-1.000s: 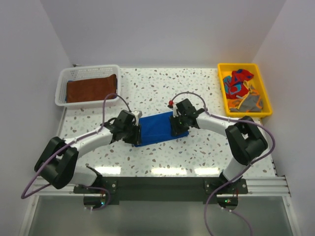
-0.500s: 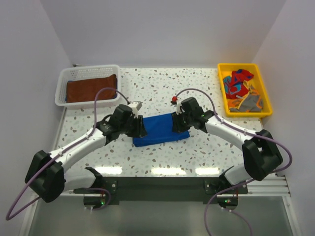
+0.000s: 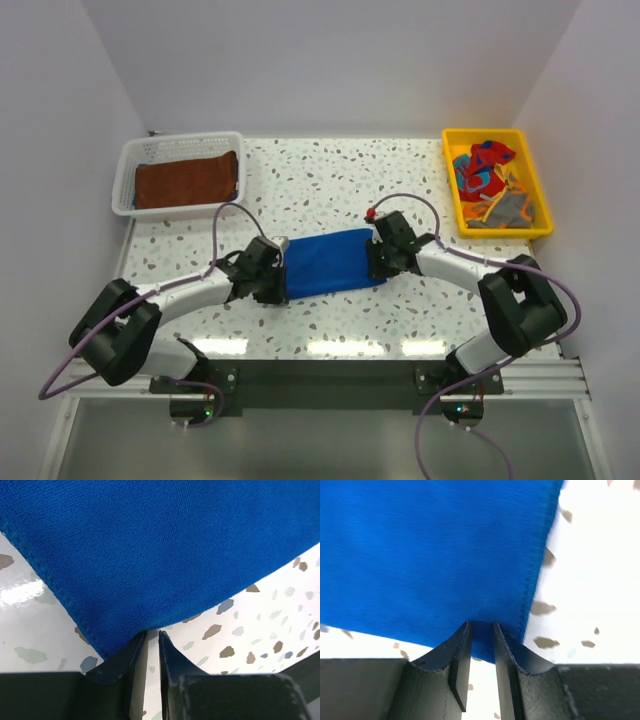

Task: Fold and stack the towels
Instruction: Fold the towel

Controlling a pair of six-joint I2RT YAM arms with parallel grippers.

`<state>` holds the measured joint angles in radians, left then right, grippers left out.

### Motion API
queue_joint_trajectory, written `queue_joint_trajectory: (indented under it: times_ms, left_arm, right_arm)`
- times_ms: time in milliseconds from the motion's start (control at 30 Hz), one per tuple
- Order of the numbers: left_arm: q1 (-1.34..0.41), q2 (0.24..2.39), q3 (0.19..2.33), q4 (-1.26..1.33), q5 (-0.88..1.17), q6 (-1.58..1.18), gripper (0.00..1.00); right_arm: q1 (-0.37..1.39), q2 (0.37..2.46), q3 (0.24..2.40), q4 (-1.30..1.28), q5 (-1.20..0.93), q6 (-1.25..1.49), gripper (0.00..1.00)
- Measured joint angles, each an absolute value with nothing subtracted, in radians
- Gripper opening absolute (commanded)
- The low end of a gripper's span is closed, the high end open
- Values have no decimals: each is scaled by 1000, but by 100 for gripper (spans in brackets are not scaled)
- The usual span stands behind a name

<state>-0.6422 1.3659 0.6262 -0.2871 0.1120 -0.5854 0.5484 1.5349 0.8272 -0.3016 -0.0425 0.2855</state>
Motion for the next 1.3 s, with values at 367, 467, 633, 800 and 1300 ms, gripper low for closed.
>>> queue_joint_trajectory:
  times_ms: [367, 467, 633, 800, 1300]
  left_arm:
    - [-643, 1288, 581, -300, 49, -618, 29]
    - [-643, 1254, 643, -366, 36, -617, 36]
    - [-643, 1246, 791, -391, 22, -617, 37]
    - [-643, 1329, 844, -365, 6, -608, 31]
    - [-643, 1358, 611, -258, 37, -627, 36]
  right_arm:
    - [517, 1478, 782, -312, -8, 329, 33]
    - [512, 1451, 817, -342, -8, 319, 34]
    - [485, 1488, 968, -335, -9, 295, 34]
    - [429, 1646, 1080, -257, -14, 287, 31]
    - [339, 1830, 1102, -223, -17, 284, 31]
